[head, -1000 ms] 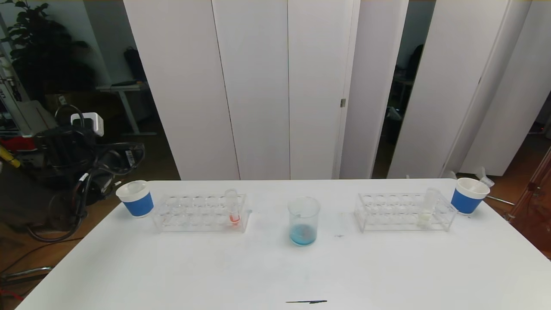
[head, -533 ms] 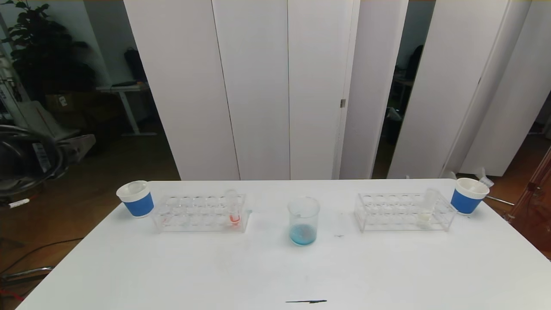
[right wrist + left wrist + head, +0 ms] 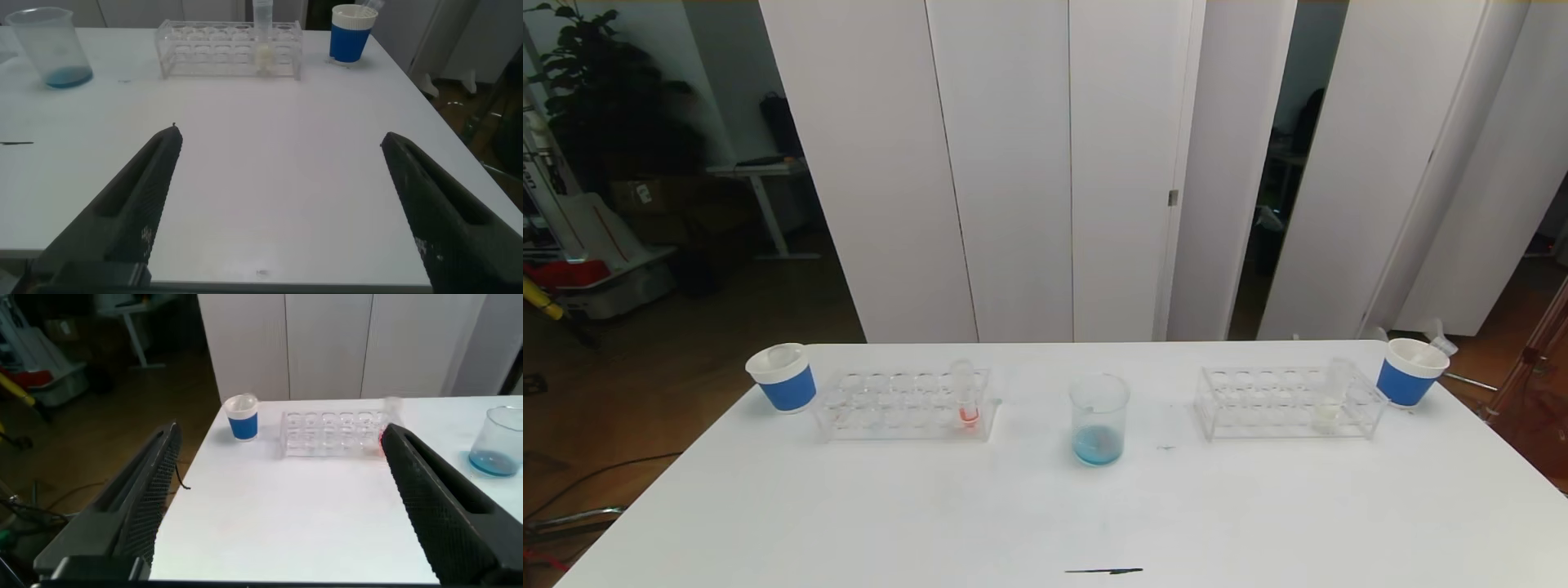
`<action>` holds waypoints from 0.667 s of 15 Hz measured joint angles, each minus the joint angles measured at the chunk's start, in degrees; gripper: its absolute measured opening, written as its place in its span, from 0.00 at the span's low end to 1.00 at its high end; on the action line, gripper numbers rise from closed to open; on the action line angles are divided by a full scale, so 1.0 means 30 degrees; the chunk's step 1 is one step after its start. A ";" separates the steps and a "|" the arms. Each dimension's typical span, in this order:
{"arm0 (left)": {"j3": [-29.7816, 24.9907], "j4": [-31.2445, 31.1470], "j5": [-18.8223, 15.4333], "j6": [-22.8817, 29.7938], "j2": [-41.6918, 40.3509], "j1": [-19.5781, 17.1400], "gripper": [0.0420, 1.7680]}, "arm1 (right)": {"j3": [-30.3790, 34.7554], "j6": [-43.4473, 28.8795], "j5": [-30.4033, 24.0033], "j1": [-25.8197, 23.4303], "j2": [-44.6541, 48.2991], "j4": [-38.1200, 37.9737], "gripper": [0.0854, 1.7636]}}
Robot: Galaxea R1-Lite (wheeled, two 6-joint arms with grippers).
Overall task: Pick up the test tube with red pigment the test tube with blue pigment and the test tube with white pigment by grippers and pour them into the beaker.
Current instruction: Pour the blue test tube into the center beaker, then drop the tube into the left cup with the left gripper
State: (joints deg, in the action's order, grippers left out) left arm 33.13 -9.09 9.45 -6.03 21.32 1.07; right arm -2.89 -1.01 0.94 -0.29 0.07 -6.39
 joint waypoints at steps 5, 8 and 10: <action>-0.4185 -0.0358 -0.2215 -0.1000 -0.5344 -0.0219 0.99 | -0.0008 0.0000 0.0008 0.0000 0.0000 0.0000 0.99; -0.6067 0.0000 -0.2666 -0.1117 -0.6676 -0.0260 0.99 | -0.0008 -0.0008 0.0008 0.0000 0.0000 0.0000 0.99; -0.7741 0.1077 -0.2719 -0.1122 -0.7010 -0.0268 0.99 | -0.0008 -0.0008 0.0000 0.0000 0.0000 0.0000 0.99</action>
State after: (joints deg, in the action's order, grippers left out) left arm 9.91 -5.86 1.29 -9.40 0.29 0.27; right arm -2.91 -1.04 0.94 -0.29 0.07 -6.39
